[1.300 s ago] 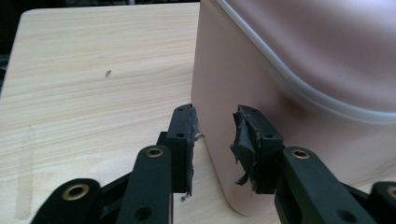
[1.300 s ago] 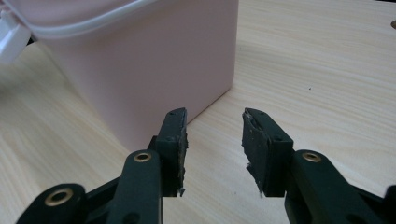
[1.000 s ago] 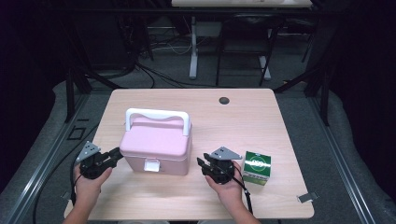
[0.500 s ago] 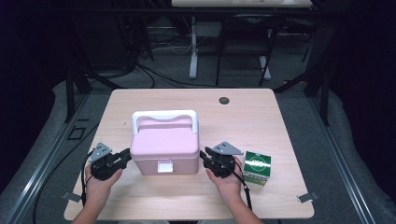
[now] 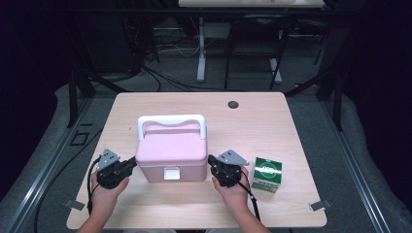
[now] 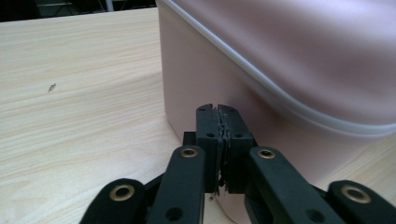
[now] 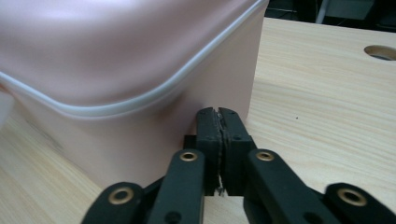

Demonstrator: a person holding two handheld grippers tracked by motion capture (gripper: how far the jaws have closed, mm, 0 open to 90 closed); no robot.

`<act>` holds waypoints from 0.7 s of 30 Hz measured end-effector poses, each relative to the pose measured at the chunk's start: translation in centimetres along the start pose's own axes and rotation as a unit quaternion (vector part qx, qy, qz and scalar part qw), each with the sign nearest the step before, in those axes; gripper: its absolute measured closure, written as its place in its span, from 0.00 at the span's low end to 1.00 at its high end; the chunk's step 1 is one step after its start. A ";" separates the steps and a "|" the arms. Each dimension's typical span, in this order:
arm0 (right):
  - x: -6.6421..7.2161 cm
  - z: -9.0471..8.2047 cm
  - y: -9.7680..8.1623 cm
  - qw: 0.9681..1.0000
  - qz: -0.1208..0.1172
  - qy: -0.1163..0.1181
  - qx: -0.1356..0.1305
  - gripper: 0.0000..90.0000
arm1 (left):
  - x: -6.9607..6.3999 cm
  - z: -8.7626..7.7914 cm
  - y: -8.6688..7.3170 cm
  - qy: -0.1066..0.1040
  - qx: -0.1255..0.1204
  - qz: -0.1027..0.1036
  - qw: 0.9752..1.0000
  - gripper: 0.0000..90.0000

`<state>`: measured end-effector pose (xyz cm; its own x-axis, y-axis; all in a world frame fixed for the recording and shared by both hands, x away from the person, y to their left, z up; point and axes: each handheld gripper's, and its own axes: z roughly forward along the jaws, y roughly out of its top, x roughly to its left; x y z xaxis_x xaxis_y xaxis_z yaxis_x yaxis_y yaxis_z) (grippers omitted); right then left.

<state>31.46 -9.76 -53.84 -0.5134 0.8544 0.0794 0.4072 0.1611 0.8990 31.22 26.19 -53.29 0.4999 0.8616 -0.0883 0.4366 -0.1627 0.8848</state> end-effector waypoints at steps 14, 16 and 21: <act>-0.2 -1.5 -0.3 1.000 -0.008 -0.011 0.014 1.00 | -1.3 -0.2 -0.3 -0.008 0.000 0.008 1.000 0.99; -0.3 -1.7 -0.3 1.000 -0.005 -0.009 0.016 1.00 | -1.7 -0.4 -0.3 -0.011 0.001 0.013 1.000 0.99; -0.3 -3.3 -0.8 1.000 -0.011 -0.004 0.028 1.00 | -2.9 -1.2 -0.7 -0.017 0.009 0.016 1.000 1.00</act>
<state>28.79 -11.76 -53.19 -0.5171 0.8541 0.0557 0.4365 0.2072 0.8755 28.58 24.36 -53.10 0.5387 0.8392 -0.0749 0.4322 -0.1990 0.8796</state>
